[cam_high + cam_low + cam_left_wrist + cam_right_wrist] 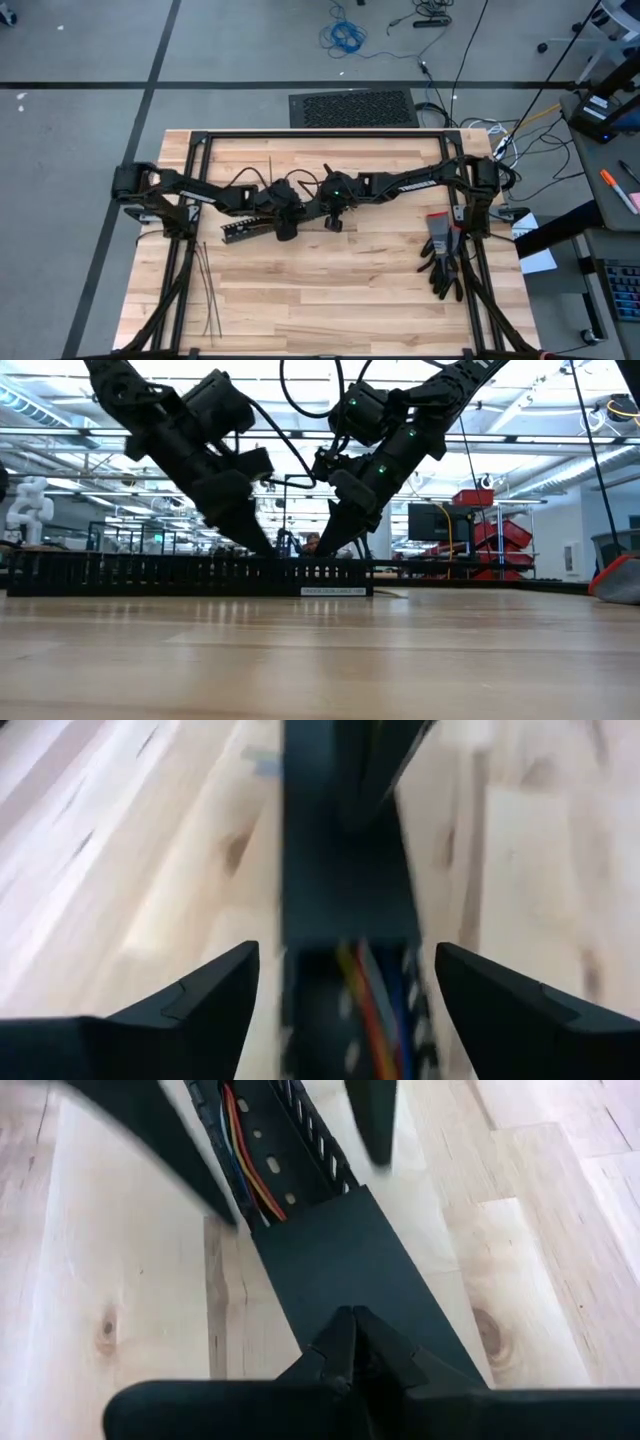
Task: Ziptie cables
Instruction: Close the black cable duct
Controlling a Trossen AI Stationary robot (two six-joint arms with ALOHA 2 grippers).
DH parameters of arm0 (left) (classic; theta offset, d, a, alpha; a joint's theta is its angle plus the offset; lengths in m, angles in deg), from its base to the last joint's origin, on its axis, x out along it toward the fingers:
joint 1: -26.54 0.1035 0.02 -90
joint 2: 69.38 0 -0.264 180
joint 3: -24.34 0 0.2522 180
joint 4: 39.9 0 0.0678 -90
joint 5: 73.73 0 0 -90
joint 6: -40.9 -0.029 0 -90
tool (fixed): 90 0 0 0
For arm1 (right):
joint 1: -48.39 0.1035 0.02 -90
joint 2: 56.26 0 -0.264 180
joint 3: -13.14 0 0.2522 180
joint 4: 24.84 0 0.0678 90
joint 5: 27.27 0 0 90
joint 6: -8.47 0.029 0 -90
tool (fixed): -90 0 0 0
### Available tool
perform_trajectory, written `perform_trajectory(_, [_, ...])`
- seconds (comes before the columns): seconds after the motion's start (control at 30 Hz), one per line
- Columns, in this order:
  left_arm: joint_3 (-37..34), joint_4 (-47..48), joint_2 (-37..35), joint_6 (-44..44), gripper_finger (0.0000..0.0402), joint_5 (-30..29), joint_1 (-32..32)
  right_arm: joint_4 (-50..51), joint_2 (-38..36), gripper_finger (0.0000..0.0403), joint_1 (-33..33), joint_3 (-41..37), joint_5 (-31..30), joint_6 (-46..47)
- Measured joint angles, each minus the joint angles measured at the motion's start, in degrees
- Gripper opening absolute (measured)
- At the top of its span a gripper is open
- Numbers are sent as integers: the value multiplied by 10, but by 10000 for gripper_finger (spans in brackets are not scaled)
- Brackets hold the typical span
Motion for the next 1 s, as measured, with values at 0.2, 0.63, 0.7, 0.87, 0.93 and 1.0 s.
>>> perform_trajectory(0.2, [-3,68,-39,15,299,-22,-13,-1,0,0,0,0,-2,0])
perform_trajectory(0.63, [-49,-8,-2,29,296,-64,-25,-1,0,0,0,0,-2,-1])
perform_trajectory(0.7, [-49,-11,-2,29,285,-65,-25,-1,0,0,0,0,-3,0])
perform_trajectory(0.87, [-49,-14,-2,28,236,-65,-26,-3,0,0,-1,0,7,4])
perform_trajectory(0.93, [-49,-18,-2,27,219,-67,-30,-3,0,0,-1,-1,8,4])
perform_trajectory(1.0, [-50,-24,-1,25,208,-69,-33,-3,0,0,-3,-1,8,4])
